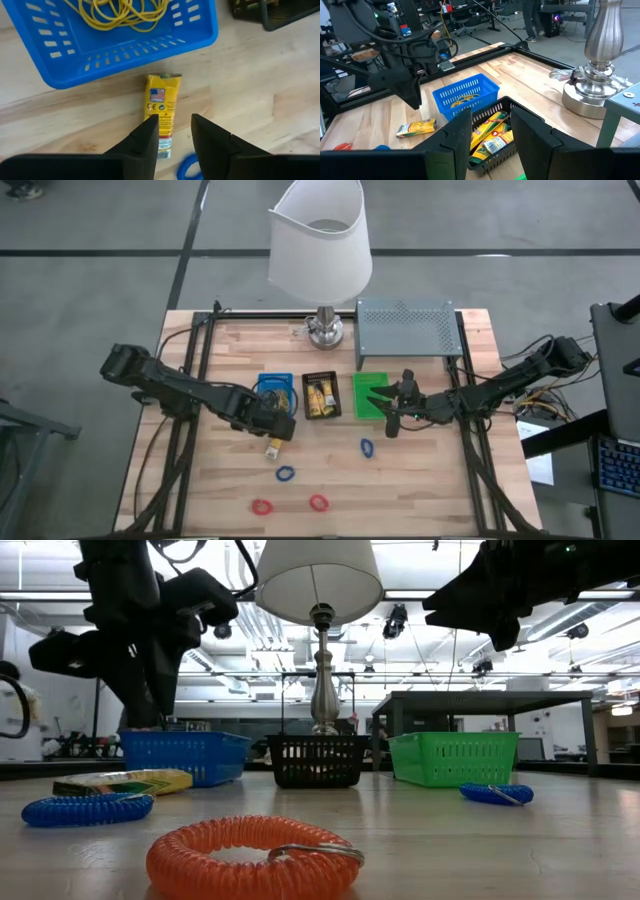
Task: Pick & Place Office Desk Supplies
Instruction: Put the yellow crayon box into the black bin
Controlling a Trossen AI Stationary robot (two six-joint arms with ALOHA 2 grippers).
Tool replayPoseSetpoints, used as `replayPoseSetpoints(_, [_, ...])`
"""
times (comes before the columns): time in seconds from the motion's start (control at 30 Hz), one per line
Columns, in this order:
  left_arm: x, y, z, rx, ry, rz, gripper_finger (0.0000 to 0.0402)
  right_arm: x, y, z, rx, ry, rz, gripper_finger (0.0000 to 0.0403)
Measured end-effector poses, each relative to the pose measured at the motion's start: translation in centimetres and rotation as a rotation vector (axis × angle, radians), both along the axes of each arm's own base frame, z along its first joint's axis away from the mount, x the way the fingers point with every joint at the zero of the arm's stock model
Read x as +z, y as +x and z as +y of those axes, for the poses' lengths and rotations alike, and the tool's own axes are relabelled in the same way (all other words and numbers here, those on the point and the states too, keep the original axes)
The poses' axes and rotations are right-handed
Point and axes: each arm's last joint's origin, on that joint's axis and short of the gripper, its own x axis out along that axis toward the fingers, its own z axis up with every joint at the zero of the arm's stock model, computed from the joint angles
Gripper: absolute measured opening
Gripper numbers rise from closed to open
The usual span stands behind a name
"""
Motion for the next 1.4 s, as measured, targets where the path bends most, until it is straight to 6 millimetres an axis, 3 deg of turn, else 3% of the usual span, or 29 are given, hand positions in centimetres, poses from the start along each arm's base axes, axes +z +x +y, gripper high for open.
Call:
replayPoseSetpoints(0.43, [-0.1, 0.0, 0.0, 0.002, -0.002, 0.000, 0.0254, 0.0, 0.0, 0.0, 0.000, 0.000, 0.000, 0.0134])
replayPoseSetpoints(0.63, [-0.1, 0.1, -0.1, -0.034, 0.010, 0.002, 0.0291, 0.0, 0.0, 0.0, 0.000, 0.000, 0.000, 0.0134])
replayPoseSetpoints(1.1, [-5.3, 1.5, -1.1, -0.107, -0.059, 0.192, 0.0278, 0.0, 0.0, 0.0, 0.001, 0.000, 0.000, 0.0134])
replayPoseSetpoints(1.4, [-5.9, 1.7, -1.2, -0.112, -0.086, 0.208, 0.0260, 0.0, 0.0, 0.0, 0.001, 0.000, 0.000, 0.0134])
